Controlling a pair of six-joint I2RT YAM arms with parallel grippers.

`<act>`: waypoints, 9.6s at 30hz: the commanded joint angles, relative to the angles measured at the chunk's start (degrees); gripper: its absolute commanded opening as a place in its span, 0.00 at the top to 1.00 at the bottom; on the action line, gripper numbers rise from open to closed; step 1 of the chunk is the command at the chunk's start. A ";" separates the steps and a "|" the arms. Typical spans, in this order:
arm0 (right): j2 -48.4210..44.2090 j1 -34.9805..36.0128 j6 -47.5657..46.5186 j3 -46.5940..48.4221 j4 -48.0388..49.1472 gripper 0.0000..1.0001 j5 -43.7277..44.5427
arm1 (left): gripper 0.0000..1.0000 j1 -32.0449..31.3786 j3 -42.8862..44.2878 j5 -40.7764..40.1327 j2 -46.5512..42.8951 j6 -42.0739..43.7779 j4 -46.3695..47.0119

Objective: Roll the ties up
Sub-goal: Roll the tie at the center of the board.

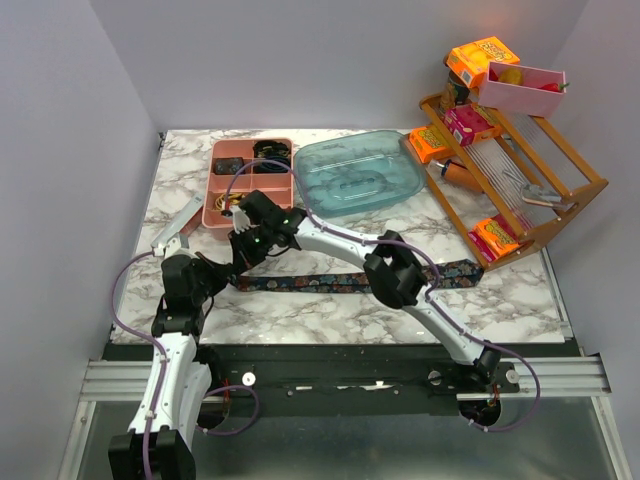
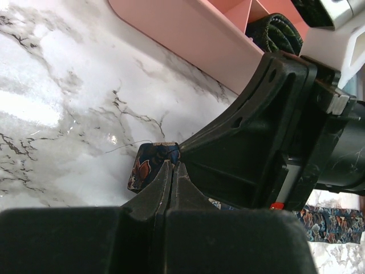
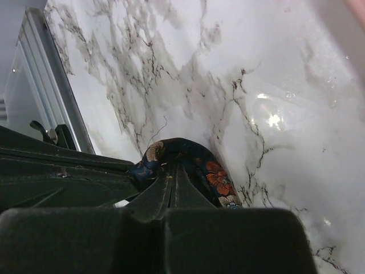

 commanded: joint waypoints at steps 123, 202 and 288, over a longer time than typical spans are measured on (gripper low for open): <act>-1.53 1.81 -2.79 -3.44 0.20 0.99 12.32 | 1.00 -0.23 -3.16 -0.04 -1.56 -4.33 6.64; -16.20 -1.80 -6.66 -18.65 2.13 0.99 12.32 | 0.53 -11.39 -3.60 -1.62 17.42 -6.53 21.32; -5.74 -1.80 -5.78 -12.85 -1.56 0.99 5.73 | 0.67 -8.84 -4.57 -12.26 15.59 -12.42 12.63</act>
